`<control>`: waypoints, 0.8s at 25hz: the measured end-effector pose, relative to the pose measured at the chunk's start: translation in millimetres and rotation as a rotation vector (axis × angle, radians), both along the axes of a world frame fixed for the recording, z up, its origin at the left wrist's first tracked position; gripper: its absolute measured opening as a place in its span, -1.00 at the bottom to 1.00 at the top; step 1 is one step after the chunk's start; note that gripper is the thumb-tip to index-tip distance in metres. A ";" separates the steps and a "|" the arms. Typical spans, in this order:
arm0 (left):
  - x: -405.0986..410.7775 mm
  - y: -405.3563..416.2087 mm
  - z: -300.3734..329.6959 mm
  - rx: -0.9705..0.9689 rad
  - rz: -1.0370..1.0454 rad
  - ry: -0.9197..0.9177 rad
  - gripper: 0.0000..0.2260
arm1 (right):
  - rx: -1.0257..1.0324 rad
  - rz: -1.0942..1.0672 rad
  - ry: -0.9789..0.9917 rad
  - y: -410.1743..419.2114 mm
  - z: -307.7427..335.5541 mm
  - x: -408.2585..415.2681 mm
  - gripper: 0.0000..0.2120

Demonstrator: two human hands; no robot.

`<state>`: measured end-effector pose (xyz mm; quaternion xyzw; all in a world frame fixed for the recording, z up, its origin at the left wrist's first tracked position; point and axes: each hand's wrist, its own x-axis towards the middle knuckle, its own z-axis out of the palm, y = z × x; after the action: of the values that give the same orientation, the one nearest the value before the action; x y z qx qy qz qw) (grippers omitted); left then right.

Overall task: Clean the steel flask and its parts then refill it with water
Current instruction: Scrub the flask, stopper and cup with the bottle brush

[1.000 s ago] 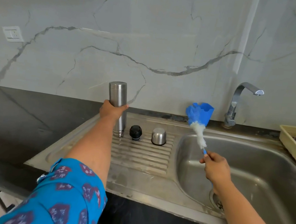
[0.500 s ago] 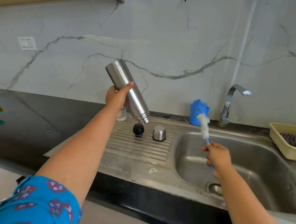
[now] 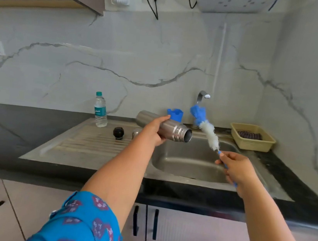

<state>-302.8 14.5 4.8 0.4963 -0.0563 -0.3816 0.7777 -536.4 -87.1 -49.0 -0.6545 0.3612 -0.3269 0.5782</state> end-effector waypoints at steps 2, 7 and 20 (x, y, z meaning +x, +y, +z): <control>-4.6 -17.4 -3.6 -0.052 0.047 0.022 -0.66 | 0.017 -0.001 -0.013 7.1 0.4 -18.2 -0.89; 14.2 -43.4 6.4 -0.157 0.198 0.086 -0.74 | 0.068 0.027 -0.059 8.0 -1.2 -46.1 -0.89; 50.9 -74.9 16.4 0.054 0.308 -0.039 -0.50 | -0.172 0.213 0.059 -27.4 -6.1 -50.6 -0.93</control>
<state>-251.9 -60.4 21.3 0.5273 0.0157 -0.2492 0.8122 -587.0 -114.5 -55.0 -0.7456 0.2774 -0.2740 0.5405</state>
